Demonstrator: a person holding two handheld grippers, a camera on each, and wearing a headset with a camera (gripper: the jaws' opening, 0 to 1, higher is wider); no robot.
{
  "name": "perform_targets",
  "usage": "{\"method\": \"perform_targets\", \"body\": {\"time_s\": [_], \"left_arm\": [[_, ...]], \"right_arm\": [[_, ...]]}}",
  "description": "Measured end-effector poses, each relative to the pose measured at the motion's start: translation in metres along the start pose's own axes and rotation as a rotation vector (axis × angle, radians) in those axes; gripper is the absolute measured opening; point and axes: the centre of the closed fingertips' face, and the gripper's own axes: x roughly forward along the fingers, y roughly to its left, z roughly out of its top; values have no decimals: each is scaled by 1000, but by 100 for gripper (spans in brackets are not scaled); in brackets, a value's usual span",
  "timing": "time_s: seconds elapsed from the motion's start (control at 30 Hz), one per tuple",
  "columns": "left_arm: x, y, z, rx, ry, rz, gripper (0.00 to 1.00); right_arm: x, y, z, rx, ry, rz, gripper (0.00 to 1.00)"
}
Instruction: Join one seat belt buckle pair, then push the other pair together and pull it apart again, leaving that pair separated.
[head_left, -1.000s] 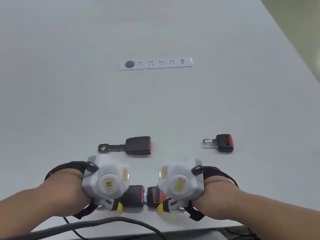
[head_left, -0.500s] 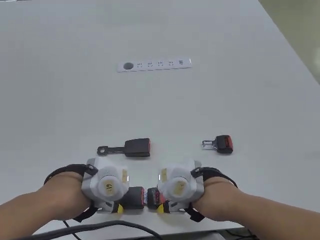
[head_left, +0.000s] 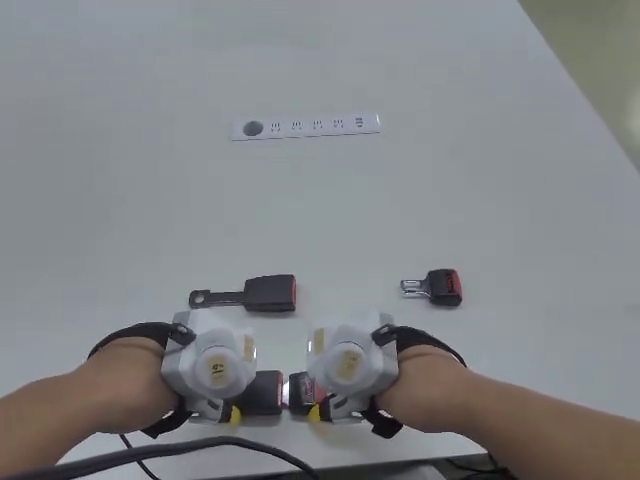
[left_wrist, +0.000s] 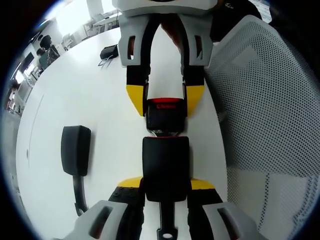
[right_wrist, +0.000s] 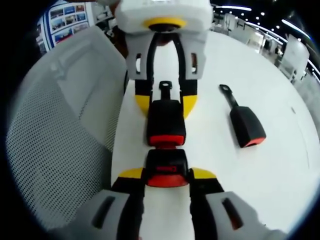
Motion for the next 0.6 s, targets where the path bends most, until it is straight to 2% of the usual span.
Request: {"method": "perform_targets", "body": {"time_s": [0.1,0.17,0.23,0.4,0.53,0.6], "left_arm": [[0,0,1,-6,-7,2,34],[-1,-1,1,-37,-19,10,34],[-4,-1,2,-30,-26,20,34],[-21,2,12,-52,-82,52,35],[-30,11,19,-55,-103,73,39],[-33,19,20,-56,-106,87,39]], "right_arm": [[-3,1,2,-5,-10,2,34],[-5,-1,3,9,-24,-3,36],[-9,-2,5,9,-31,-8,36],[-24,-3,6,17,-56,-23,35],[-31,-5,4,24,-65,-29,35],[-36,-8,3,29,-73,-35,34]]}}
